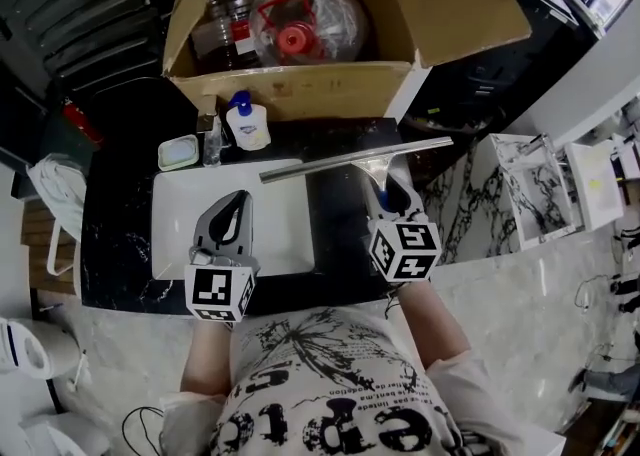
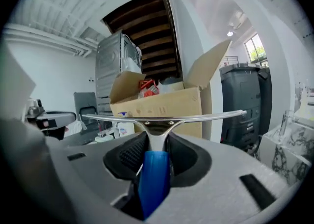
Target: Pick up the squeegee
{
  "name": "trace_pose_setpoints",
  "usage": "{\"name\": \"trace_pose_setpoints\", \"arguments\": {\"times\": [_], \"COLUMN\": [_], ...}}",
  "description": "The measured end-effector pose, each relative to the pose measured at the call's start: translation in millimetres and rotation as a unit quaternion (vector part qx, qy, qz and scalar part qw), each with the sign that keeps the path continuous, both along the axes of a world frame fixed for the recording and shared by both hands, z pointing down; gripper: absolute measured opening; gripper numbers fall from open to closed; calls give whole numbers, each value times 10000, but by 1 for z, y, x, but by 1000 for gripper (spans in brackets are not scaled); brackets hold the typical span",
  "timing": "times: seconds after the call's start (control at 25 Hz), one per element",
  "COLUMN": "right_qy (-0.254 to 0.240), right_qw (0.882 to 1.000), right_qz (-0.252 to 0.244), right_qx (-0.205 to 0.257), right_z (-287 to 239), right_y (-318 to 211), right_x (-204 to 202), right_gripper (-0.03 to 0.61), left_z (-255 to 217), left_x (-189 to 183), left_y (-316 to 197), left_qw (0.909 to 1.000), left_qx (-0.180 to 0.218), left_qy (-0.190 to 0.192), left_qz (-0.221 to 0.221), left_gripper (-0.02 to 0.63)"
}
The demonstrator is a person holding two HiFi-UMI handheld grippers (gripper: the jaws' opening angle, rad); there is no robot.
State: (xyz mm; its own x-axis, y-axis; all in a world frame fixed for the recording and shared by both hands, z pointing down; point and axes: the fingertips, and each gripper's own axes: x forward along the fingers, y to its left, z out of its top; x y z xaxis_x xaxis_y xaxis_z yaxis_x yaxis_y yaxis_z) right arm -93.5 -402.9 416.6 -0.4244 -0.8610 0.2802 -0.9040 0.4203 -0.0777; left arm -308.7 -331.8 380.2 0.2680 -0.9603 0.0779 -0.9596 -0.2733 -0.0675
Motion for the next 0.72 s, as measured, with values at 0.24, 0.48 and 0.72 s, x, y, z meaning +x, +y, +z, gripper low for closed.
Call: {"name": "trace_pose_setpoints", "arguments": {"times": [0.24,0.48,0.72], "right_qy": [-145,-184,-153], "right_qw": [9953,9928,9944], "right_qz": [-228,-159,-84], "right_qx": [930,1175,1039], "right_z": [-49,-58,-50], "right_y": [14,18,15], "right_x": [-10,-7,-4], "right_gripper": [123,123,120], "left_z": [-9,-17,-20], "left_x": [-9,-7,-2], "left_y": [-2,-2,-2], "left_qw": [9996,9994,9994], "left_qx": [51,168,199], "left_qy": [-71,-91,-69], "left_qz": [-262,-298,-269], "left_gripper": [12,12,12]}}
